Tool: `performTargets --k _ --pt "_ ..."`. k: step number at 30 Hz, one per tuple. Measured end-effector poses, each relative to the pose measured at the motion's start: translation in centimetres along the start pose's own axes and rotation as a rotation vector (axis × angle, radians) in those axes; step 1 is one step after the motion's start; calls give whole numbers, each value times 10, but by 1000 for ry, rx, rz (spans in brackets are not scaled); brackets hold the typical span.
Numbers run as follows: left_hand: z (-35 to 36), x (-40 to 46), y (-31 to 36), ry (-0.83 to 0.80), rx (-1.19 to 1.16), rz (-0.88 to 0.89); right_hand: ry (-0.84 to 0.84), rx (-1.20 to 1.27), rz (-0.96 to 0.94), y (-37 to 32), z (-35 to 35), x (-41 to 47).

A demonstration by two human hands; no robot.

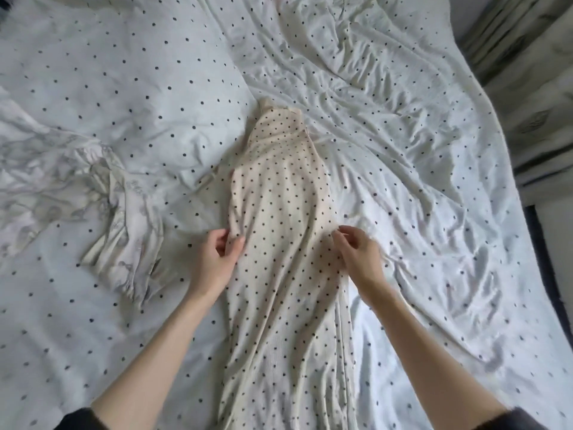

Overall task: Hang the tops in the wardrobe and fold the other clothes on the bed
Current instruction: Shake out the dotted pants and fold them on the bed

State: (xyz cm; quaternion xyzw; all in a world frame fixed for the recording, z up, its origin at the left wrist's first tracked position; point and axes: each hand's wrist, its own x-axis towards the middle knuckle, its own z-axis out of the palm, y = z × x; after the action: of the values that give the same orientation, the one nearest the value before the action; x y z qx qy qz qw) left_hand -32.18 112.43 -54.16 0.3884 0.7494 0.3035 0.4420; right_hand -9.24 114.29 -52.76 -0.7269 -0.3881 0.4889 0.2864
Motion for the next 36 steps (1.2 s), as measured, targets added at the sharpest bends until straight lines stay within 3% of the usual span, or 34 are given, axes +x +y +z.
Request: performTargets --k 6,12,17,23,31,36 --pt "-4 -84 -60 -143 38 -60 25 -19 27 74 -3 -100" --pt "-6 -164 -113 -113 48 -109 95 23 54 135 -7 -176" --pt "4 -234 -169 -78 59 -190 -51 -124 103 201 -19 -231" --pt "15 -300 -235 -42 133 -282 -90 -202 120 265 -28 -279" --pt "-2 -344 -285 -155 76 -431 -140 -241 252 312 -32 -315" --pt "-1 -361 -294 -246 54 -430 -188 -216 390 332 -23 -335"
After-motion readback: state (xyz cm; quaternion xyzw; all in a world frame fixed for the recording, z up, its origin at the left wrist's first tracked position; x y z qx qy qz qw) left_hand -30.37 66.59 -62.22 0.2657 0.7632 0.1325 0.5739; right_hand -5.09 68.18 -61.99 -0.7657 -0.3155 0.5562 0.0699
